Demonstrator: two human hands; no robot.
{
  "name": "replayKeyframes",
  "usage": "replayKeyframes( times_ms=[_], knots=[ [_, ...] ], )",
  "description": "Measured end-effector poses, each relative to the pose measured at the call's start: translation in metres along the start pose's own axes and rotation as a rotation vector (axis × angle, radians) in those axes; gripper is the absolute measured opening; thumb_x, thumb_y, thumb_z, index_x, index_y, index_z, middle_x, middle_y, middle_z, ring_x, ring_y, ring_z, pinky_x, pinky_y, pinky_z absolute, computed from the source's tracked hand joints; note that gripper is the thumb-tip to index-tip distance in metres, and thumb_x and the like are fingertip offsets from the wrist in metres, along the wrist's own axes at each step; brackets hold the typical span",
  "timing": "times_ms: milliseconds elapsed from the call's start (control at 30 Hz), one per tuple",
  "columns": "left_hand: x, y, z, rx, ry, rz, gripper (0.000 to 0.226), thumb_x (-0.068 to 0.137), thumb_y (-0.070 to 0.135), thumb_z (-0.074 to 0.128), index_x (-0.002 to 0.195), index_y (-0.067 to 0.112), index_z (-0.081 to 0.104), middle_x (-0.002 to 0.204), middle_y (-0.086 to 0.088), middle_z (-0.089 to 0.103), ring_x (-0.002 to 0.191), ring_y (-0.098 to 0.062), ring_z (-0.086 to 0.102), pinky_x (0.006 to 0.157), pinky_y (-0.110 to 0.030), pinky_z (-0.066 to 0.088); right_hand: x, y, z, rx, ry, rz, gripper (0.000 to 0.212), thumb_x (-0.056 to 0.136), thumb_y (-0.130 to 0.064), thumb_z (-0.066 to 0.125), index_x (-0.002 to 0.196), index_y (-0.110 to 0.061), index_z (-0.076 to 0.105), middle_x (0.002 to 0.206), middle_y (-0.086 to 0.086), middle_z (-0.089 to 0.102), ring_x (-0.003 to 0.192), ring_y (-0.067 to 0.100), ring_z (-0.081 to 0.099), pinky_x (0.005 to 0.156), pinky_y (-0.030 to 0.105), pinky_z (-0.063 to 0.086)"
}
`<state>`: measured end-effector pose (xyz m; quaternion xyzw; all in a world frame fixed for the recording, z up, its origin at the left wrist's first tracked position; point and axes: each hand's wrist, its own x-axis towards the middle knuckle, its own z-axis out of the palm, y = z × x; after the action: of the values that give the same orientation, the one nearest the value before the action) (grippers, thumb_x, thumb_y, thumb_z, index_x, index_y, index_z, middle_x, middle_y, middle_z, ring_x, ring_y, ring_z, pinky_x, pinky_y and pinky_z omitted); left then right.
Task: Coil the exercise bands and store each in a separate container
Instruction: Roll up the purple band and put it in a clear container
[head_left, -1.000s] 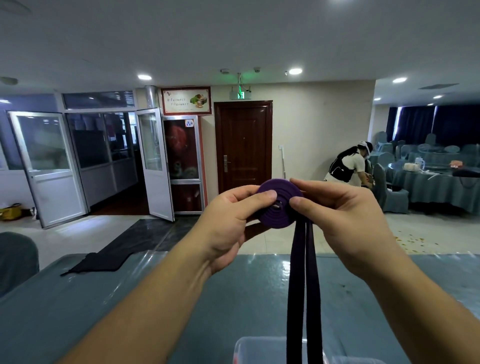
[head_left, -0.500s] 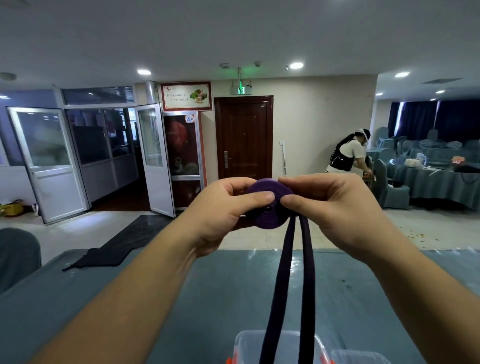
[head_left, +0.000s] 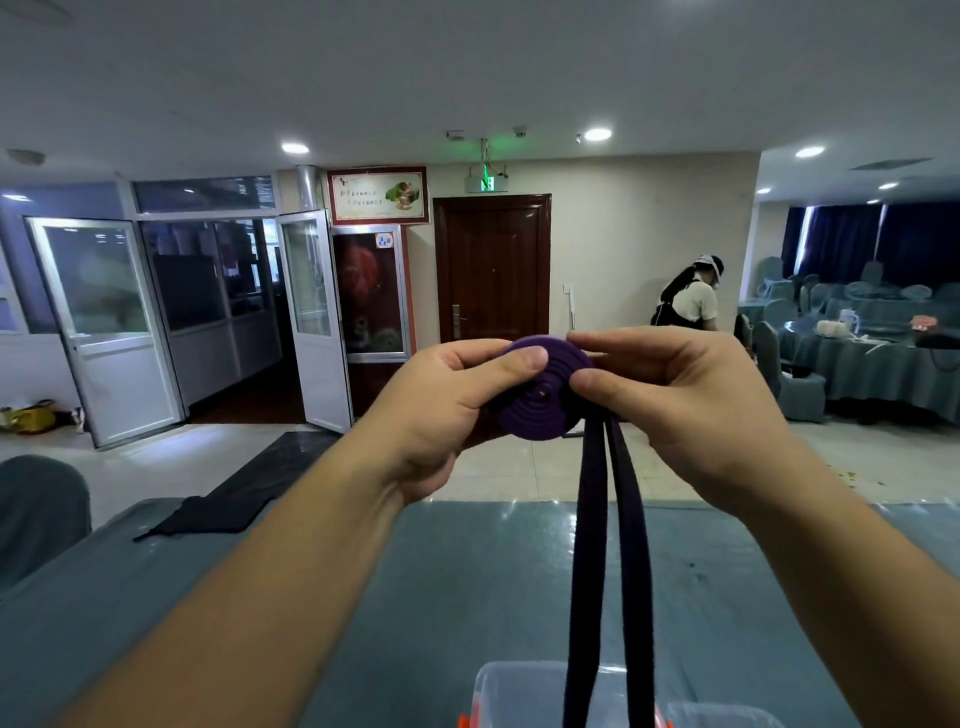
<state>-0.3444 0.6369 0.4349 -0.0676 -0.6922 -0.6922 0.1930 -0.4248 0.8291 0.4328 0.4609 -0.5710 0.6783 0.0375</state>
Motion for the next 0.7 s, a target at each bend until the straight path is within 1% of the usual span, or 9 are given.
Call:
replayKeyframes(
  times_ms=[100,200,233,333,400,500,567,633,700],
  knots=[
    [0.001,-0.008,0.007,-0.150,0.033,0.003,0.043,0.080,0.036,0.076,0.116,0.012,0.078,0.109,-0.013,0.079,0.095,-0.019,0.075,0.083,-0.033,0.062,-0.004,0.006,0.007,0.072,0.081,-0.037,0.037,0.078,-0.015,0.081,0.115,-0.016,0.077,0.102,0.004,0.083,0.096,0.021,0.080,0.081,0.025,0.063],
    [0.000,-0.013,0.007,-0.156,0.047,-0.007,0.046,0.082,0.038,0.075,0.119,0.011,0.077,0.118,-0.017,0.076,0.109,-0.029,0.071,0.100,-0.044,0.056,-0.006,0.010,0.008,0.097,0.093,-0.023,0.037,0.078,-0.013,0.080,0.115,-0.017,0.078,0.103,0.004,0.083,0.097,0.020,0.080,0.083,0.026,0.063],
    [-0.001,-0.012,0.005,-0.108,0.039,-0.019,0.046,0.081,0.039,0.077,0.118,0.011,0.077,0.117,-0.017,0.076,0.106,-0.028,0.071,0.100,-0.044,0.055,-0.006,0.009,0.006,0.067,0.075,-0.003,0.036,0.078,-0.013,0.080,0.114,-0.017,0.078,0.103,0.003,0.083,0.098,0.020,0.080,0.084,0.026,0.063],
    [-0.002,-0.008,0.001,0.033,-0.027,-0.044,0.038,0.079,0.035,0.082,0.110,0.013,0.080,0.108,-0.014,0.079,0.097,-0.022,0.073,0.085,-0.035,0.062,-0.004,0.003,-0.003,-0.091,-0.051,0.027,0.031,0.084,-0.006,0.081,0.109,-0.025,0.080,0.102,-0.002,0.083,0.098,0.017,0.079,0.087,0.024,0.061],
    [-0.002,-0.005,0.001,0.034,-0.011,-0.019,0.038,0.077,0.034,0.082,0.109,0.014,0.080,0.108,-0.014,0.079,0.098,-0.023,0.074,0.083,-0.034,0.063,-0.003,-0.003,-0.003,-0.098,-0.055,0.012,0.030,0.082,-0.011,0.083,0.108,-0.026,0.081,0.099,-0.002,0.083,0.095,0.016,0.080,0.084,0.023,0.062],
    [-0.001,-0.008,0.009,-0.111,0.041,-0.004,0.046,0.076,0.034,0.079,0.117,0.012,0.077,0.118,-0.019,0.076,0.114,-0.033,0.071,0.102,-0.050,0.057,-0.004,-0.004,0.000,-0.042,0.068,-0.037,0.034,0.074,-0.022,0.083,0.109,-0.020,0.080,0.098,-0.001,0.083,0.093,0.017,0.080,0.081,0.023,0.063],
    [-0.002,-0.011,0.013,-0.212,0.065,-0.011,0.048,0.078,0.034,0.077,0.120,0.010,0.076,0.122,-0.021,0.074,0.122,-0.038,0.067,0.108,-0.054,0.052,-0.005,-0.001,0.001,-0.031,0.112,-0.045,0.032,0.079,-0.016,0.082,0.111,-0.017,0.080,0.098,-0.001,0.083,0.093,0.016,0.080,0.082,0.022,0.062],
    [-0.003,-0.011,0.013,-0.208,0.052,-0.037,0.048,0.080,0.034,0.075,0.122,0.010,0.075,0.123,-0.020,0.074,0.116,-0.033,0.070,0.105,-0.049,0.055,-0.007,0.001,-0.001,-0.023,0.114,-0.020,0.029,0.084,-0.005,0.080,0.113,-0.012,0.079,0.098,0.000,0.083,0.093,0.017,0.080,0.081,0.022,0.062],
    [-0.004,-0.008,0.010,-0.127,0.008,-0.069,0.048,0.079,0.034,0.076,0.121,0.010,0.075,0.120,-0.017,0.075,0.104,-0.025,0.071,0.095,-0.040,0.059,-0.008,0.001,-0.005,-0.062,0.078,0.017,0.027,0.086,-0.001,0.078,0.111,-0.012,0.080,0.097,0.000,0.083,0.092,0.016,0.080,0.082,0.022,0.062]
  ],
)
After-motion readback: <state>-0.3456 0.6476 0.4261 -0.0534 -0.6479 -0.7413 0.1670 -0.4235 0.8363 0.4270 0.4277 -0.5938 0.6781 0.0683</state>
